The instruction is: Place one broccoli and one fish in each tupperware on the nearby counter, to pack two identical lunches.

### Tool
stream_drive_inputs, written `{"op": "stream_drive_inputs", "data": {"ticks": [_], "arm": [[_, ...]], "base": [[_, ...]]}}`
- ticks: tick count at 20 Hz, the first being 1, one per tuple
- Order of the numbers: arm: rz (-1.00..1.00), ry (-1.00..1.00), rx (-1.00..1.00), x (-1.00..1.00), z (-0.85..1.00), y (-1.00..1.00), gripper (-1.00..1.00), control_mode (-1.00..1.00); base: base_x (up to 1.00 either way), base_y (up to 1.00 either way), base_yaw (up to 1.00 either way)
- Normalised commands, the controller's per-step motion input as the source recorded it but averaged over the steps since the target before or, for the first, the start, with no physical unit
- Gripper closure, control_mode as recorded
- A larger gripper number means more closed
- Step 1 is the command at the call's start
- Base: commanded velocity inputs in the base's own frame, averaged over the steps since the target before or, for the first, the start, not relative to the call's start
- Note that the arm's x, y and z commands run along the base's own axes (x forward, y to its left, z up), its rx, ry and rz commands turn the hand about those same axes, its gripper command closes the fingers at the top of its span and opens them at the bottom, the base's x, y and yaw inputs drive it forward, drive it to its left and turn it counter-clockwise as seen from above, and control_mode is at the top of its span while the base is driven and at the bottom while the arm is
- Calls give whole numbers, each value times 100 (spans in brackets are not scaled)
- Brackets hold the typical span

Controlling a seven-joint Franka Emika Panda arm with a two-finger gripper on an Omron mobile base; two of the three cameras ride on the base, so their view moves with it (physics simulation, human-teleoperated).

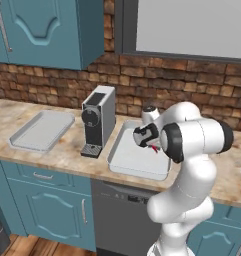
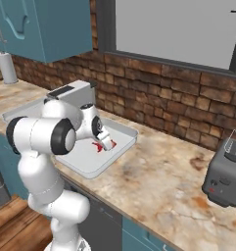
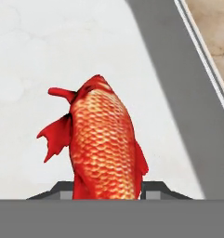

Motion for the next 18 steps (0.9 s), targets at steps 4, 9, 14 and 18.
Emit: {"op": "stream_drive_inputs", "data": {"ticks": [4,9,14,18], "arm": [[-4,4,0,33,-39,0,-100,-100],[-3,0,0,11,-2,-9,-100,-100],[-4,0,0,-6,22,-34,-100,-100],[-1,-8,0,-47,99,-5,-100,-100]], "base": [[0,0,0],[0,0,0],[0,0,0],[0,0,0]]}}
